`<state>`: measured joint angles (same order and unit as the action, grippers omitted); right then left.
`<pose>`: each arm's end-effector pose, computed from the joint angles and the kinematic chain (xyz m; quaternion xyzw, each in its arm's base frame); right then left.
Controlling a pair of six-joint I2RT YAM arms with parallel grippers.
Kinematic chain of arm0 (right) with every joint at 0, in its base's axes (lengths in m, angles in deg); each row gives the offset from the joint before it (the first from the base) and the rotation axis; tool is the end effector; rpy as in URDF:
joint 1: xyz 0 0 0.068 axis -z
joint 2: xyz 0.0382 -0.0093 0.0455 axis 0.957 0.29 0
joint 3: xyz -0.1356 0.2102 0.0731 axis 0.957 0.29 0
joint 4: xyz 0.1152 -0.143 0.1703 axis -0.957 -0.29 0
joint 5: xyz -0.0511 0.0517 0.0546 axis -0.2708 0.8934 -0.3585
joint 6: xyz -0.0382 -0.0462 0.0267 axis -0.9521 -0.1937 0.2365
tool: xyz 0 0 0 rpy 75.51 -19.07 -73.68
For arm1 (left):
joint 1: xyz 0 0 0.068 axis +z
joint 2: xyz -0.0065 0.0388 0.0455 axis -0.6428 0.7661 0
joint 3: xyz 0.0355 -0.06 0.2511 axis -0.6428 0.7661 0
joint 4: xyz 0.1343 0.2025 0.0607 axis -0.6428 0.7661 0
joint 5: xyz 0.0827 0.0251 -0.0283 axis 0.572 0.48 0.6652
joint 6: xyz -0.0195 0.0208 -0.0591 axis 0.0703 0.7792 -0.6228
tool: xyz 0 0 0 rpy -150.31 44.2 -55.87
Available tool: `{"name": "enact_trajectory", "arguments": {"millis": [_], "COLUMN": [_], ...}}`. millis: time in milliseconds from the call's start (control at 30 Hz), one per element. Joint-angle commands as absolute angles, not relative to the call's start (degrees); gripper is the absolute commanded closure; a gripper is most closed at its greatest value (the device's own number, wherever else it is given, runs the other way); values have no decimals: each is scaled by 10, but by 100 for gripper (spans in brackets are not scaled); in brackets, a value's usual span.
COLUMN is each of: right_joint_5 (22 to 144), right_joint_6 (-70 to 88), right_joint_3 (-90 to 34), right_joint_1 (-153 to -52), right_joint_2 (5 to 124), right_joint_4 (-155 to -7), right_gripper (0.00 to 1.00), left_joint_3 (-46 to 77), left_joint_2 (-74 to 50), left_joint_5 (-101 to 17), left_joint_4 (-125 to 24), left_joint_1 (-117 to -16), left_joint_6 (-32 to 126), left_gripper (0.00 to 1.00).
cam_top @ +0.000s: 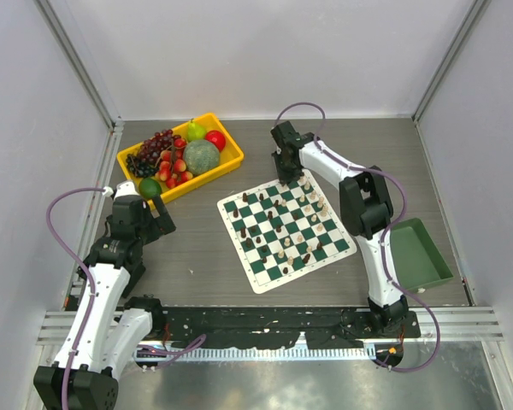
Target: Set up the chess pieces on the board
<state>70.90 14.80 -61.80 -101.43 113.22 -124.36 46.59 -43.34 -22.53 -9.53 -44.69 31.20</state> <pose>0.4200 0.2214 0.1652 -0.1230 0.9674 0.0413 0.2176 0.1684 -0.0040 0.2523 -0.2184 0.8837 -0.0286 0.4130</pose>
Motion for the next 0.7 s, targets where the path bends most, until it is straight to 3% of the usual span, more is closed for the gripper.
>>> {"name": "enact_trajectory", "arguments": {"millis": [0, 667], "right_joint_5": [694, 685], "right_joint_6": [158, 164], "right_joint_3": [-617, -611], "right_joint_1": [-993, -982], "right_joint_2": [1090, 1084], "right_joint_4": [-1223, -1209], "right_gripper": [85, 85], "left_joint_3": [456, 456], "left_joint_2": [-442, -438], "left_joint_5": [-217, -219], "left_joint_4": [-96, -99], "left_joint_1": [-444, -444], "left_joint_6": [320, 317], "left_gripper": [1, 1]}}
